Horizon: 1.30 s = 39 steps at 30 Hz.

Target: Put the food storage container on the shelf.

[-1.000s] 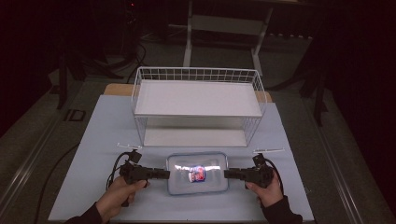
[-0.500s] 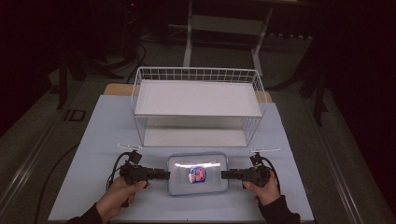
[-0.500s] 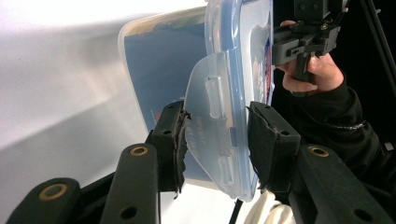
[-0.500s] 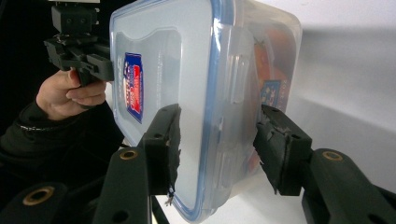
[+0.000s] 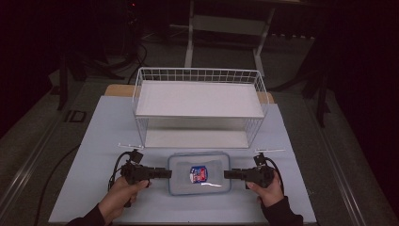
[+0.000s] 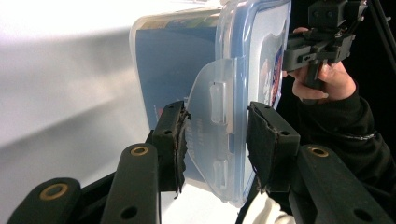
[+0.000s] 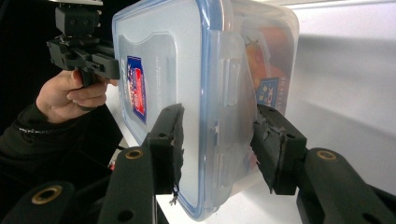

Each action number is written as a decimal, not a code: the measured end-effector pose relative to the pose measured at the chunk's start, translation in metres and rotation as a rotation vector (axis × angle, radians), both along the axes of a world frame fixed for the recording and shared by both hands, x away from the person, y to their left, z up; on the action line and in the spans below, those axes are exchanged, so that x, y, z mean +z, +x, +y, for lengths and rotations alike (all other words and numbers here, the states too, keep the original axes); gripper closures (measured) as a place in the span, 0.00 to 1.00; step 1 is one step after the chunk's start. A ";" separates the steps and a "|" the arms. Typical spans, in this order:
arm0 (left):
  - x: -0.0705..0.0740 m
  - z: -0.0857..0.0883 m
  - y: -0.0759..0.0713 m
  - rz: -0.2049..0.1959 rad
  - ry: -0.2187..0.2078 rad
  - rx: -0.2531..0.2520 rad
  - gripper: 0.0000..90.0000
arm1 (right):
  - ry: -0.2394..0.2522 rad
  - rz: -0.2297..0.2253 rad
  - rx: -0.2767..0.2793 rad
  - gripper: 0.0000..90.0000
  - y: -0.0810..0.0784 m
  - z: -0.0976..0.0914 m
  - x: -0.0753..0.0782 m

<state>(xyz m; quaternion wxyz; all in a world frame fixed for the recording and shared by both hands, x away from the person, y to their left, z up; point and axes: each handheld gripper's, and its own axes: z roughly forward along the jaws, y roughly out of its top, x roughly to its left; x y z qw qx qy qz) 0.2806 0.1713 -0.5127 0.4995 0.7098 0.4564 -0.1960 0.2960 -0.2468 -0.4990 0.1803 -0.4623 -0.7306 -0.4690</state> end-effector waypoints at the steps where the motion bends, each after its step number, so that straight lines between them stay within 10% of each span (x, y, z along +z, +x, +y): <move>1: 0.002 0.000 0.001 -0.001 0.000 0.006 0.64 | 0.000 0.000 0.000 0.60 0.000 0.000 0.000; 20: 0.038 -0.015 0.028 -0.140 -0.002 0.104 0.64 | 0.053 -0.111 -0.072 0.60 0.036 -0.011 0.031; 39: 0.014 -0.019 0.057 -0.196 0.003 0.170 0.63 | 0.063 -0.128 -0.143 0.59 0.063 -0.010 0.008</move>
